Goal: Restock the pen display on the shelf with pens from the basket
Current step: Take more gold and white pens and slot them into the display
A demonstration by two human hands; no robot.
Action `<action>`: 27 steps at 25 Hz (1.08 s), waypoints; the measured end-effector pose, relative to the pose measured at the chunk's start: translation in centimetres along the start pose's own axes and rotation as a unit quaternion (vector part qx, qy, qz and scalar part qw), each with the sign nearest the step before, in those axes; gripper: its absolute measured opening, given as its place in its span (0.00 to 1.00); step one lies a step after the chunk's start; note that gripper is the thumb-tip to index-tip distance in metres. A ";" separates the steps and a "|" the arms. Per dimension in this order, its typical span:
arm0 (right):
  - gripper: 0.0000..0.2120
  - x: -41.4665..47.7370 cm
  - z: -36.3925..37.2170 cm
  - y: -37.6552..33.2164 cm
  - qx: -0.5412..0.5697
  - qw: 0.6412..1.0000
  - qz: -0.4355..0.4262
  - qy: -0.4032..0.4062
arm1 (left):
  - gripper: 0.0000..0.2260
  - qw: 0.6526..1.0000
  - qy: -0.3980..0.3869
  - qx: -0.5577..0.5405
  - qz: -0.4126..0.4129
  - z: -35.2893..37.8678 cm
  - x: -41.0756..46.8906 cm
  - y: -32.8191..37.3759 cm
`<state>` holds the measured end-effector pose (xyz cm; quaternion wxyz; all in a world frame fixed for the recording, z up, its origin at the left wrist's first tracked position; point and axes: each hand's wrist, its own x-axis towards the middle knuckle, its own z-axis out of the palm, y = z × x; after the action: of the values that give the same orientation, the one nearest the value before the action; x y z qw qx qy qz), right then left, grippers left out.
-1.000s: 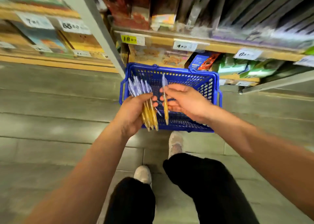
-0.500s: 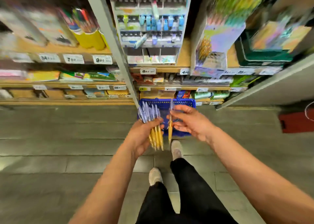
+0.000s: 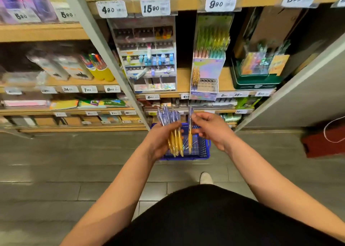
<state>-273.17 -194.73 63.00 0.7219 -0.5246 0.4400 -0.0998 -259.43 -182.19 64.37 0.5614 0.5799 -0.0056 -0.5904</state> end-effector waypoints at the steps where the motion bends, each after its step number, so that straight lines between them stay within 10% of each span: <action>1: 0.09 0.3 -1.0 -0.1 -0.014 1.000 -0.005 0.001 | 0.16 1.000 0.002 0.005 -0.002 0.9 0.3 0.1; 18: 0.04 8.9 -11.0 -3.9 0.009 1.000 -0.022 -0.015 | 0.16 1.000 0.019 0.010 -0.007 10.2 8.8 3.6; 27: 0.03 14.5 -9.9 -6.0 -0.005 0.994 -0.017 0.111 | 0.08 0.999 -0.031 0.025 -0.021 6.9 15.2 8.2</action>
<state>-269.99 -212.77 59.79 0.6641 -0.5217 0.5086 -0.1677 -254.18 -199.79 61.75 0.5333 0.5757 -0.0254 -0.6192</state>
